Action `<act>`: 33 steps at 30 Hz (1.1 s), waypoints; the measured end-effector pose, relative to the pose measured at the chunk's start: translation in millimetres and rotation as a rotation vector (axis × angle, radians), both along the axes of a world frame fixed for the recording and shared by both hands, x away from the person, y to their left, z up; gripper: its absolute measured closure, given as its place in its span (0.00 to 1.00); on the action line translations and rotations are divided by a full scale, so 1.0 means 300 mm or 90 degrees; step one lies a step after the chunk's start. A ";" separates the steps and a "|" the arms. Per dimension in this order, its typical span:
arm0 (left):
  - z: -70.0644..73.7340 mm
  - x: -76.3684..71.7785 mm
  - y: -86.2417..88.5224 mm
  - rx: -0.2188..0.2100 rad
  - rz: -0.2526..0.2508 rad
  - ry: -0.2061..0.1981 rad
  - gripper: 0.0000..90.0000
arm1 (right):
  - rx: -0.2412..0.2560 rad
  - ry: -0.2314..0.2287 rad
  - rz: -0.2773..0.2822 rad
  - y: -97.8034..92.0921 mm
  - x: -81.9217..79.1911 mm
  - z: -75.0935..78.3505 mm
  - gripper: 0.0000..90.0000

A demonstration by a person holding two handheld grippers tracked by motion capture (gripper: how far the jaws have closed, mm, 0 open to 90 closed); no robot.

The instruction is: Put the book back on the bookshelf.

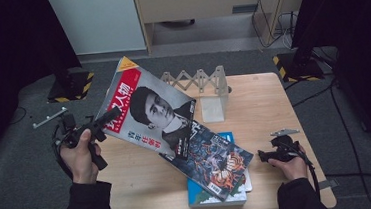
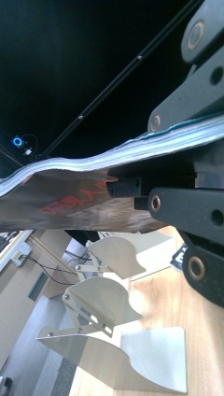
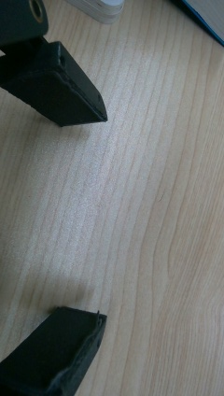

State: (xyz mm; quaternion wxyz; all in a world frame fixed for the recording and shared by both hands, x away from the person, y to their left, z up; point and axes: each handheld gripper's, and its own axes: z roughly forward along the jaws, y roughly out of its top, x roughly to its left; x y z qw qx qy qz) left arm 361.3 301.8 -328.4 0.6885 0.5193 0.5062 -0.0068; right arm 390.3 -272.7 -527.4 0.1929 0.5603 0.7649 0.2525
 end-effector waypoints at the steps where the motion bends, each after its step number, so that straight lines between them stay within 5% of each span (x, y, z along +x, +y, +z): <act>1: 0.006 0.007 0.002 0.003 0.003 0.000 0.95 | 0.000 0.000 0.000 -0.001 0.001 -0.001 0.05; 13: 0.076 0.047 0.047 0.053 0.062 -0.009 0.95 | 0.020 -0.023 -0.001 -0.003 -0.006 -0.016 0.03; 25: 0.081 0.045 0.125 0.098 0.110 0.005 0.95 | 0.031 -0.060 -0.001 -0.006 -0.017 -0.034 0.01; 33: 0.072 0.091 0.118 0.126 0.135 0.013 0.95 | 0.031 -0.068 -0.003 -0.004 -0.017 -0.037 0.00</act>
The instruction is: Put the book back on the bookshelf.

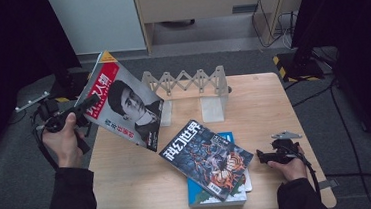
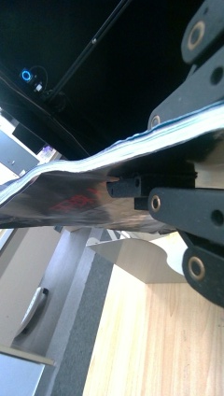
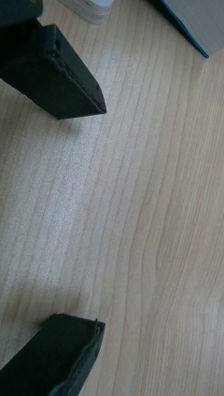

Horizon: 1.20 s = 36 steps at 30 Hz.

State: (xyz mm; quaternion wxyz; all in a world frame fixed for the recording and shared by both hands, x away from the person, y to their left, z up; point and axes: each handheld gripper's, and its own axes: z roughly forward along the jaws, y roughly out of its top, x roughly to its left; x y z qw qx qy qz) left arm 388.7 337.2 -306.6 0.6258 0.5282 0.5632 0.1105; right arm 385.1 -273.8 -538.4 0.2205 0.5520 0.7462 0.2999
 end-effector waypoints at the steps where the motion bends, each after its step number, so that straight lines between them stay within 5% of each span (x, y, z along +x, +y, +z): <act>1: 0.001 0.009 -0.005 0.003 0.000 0.001 0.95 | 0.001 0.000 0.002 0.000 -0.001 0.000 0.00; 16: 0.036 0.126 -0.073 0.062 0.026 -0.006 0.96 | 0.003 -0.011 0.002 -0.002 -0.004 -0.005 0.00; 30: 0.010 0.205 -0.116 0.118 0.040 -0.004 0.95 | 0.003 -0.011 0.002 -0.002 -0.004 -0.005 0.00; 36: -0.021 0.220 -0.124 0.119 0.040 -0.002 0.95 | 0.003 -0.011 0.002 -0.001 -0.004 -0.005 0.00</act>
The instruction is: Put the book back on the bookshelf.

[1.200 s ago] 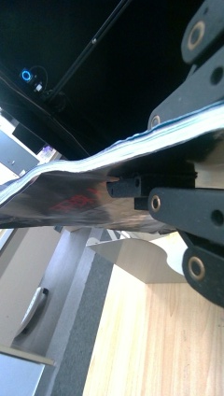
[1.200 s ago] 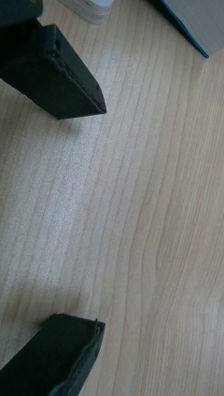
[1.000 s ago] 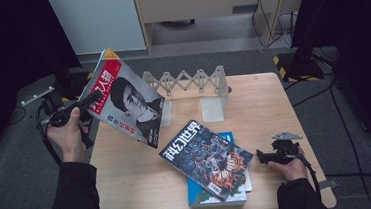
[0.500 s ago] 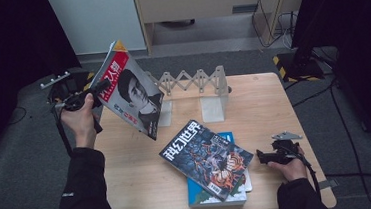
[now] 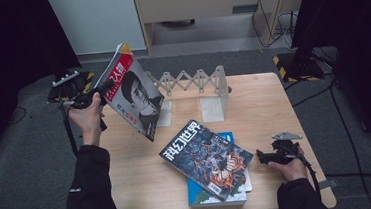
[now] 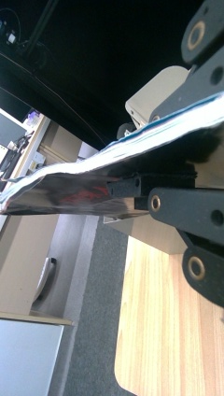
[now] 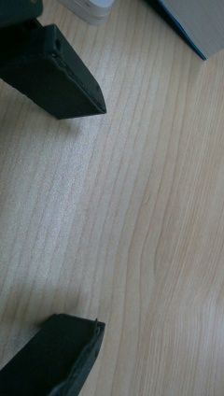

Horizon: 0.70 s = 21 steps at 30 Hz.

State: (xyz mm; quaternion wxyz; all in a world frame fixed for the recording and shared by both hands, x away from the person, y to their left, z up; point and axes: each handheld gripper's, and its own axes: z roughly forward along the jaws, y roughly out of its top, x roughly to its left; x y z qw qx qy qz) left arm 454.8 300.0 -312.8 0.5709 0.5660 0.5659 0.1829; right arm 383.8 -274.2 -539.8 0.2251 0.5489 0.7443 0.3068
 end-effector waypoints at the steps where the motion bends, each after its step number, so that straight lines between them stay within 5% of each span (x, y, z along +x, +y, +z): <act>1: -0.011 0.006 -0.006 0.000 0.001 0.001 0.96 | 0.000 0.000 0.001 0.000 0.000 0.000 0.00; 21: -0.059 0.005 -0.060 0.083 -0.020 0.014 0.95 | -0.001 0.000 0.000 0.000 0.000 0.000 0.00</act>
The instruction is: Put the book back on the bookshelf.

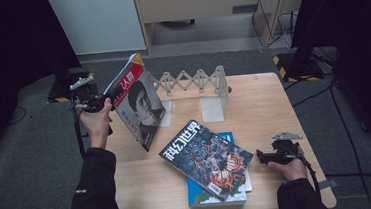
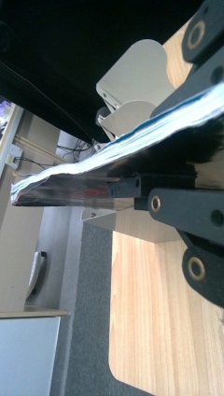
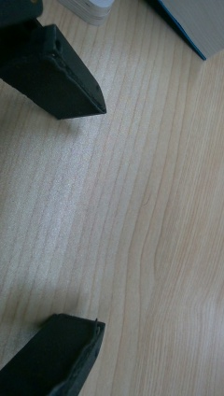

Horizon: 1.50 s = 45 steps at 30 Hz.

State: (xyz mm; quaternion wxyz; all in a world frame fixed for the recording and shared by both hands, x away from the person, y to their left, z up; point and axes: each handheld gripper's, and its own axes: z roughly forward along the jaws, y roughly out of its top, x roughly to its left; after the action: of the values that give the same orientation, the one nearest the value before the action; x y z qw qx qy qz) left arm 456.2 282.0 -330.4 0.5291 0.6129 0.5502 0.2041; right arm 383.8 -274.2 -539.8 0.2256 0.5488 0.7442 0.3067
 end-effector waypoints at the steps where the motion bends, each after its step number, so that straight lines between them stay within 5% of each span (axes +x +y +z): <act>1: 0.000 0.000 0.000 0.000 0.000 0.000 0.95 | 0.000 0.000 0.000 0.000 0.000 0.000 0.00; 10: -0.019 -0.026 0.011 0.005 -0.016 0.007 0.95 | 0.000 0.000 0.001 0.000 0.000 0.000 0.00; 23: -0.009 -0.050 0.039 0.051 -0.050 0.070 0.94 | 0.000 0.000 0.000 0.001 -0.001 0.000 0.00; 39: 0.026 0.026 0.011 0.083 -0.109 0.156 0.87 | 0.000 0.000 -0.001 0.001 -0.001 0.000 0.01; 45: 0.032 0.041 -0.003 0.111 -0.106 0.174 0.94 | 0.001 0.001 -0.002 0.002 -0.001 0.000 0.01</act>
State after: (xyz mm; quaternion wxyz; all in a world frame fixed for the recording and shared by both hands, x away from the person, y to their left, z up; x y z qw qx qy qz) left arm 468.4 281.1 -320.8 0.4094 0.7219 0.5445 0.1215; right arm 383.5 -273.7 -539.7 0.2252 0.5502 0.7433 0.3066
